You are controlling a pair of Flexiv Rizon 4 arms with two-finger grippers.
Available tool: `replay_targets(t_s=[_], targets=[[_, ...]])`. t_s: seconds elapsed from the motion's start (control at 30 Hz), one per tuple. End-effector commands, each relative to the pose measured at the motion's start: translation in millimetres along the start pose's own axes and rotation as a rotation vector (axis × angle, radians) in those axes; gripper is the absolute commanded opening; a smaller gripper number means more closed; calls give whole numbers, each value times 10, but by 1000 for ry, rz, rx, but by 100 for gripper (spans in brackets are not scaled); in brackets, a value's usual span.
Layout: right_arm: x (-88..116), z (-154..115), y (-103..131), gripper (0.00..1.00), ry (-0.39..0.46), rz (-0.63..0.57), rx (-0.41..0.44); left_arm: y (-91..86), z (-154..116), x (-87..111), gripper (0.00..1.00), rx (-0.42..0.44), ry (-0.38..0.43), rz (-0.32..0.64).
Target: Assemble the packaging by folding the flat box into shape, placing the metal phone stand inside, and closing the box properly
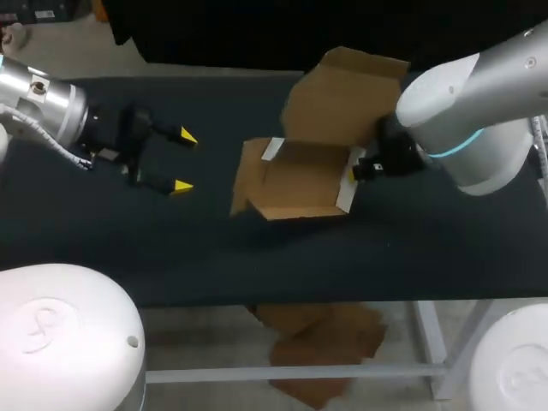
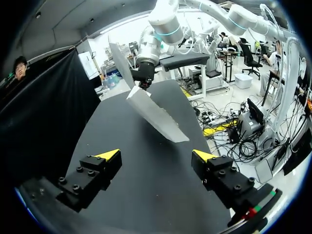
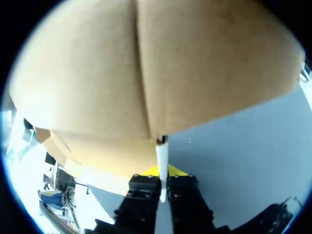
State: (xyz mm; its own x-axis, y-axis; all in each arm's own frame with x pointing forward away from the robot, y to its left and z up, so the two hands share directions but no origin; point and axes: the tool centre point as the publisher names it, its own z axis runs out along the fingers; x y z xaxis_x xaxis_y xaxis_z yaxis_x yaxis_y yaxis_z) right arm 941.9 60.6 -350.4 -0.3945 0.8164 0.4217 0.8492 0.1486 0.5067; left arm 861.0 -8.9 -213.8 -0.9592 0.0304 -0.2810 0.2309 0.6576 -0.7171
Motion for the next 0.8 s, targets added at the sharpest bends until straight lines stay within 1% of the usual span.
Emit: replay_targets(t_s=[0.03, 0.37, 0.4, 0.43, 0.47, 0.5, 0.6, 0.73, 0.77, 0.8], targets=[[81, 0, 13, 0, -301, 37, 449, -53, -1, -75, 100, -52, 38, -13], [81, 0, 13, 0, -301, 37, 449, -53, -1, -75, 100, -52, 38, -13], [104, 34, 33, 0, -315, 42, 479, -53, -1, -75, 100, -52, 38, -13], [137, 44, 42, 0, -334, 46, 483, -44, -6, -76, 100, -66, 33, -10], [146, 43, 43, 0, -343, 72, 512, -37, -7, -67, 100, -78, 32, -6], [140, 40, 38, 0, -379, 93, 532, -28, -13, -60, 100, -83, 29, -8], [104, 20, -14, 0, -426, 158, 578, 4, -36, -50, 100, -108, 25, -13], [51, 7, -101, 0, -457, 240, 655, 41, -48, -69, 100, -120, 21, -23], [45, 9, -121, 0, -450, 247, 674, 54, -37, -83, 100, -137, 15, -31], [44, 8, -139, 0, -462, 256, 696, 58, -25, -89, 100, -140, 18, -29]])
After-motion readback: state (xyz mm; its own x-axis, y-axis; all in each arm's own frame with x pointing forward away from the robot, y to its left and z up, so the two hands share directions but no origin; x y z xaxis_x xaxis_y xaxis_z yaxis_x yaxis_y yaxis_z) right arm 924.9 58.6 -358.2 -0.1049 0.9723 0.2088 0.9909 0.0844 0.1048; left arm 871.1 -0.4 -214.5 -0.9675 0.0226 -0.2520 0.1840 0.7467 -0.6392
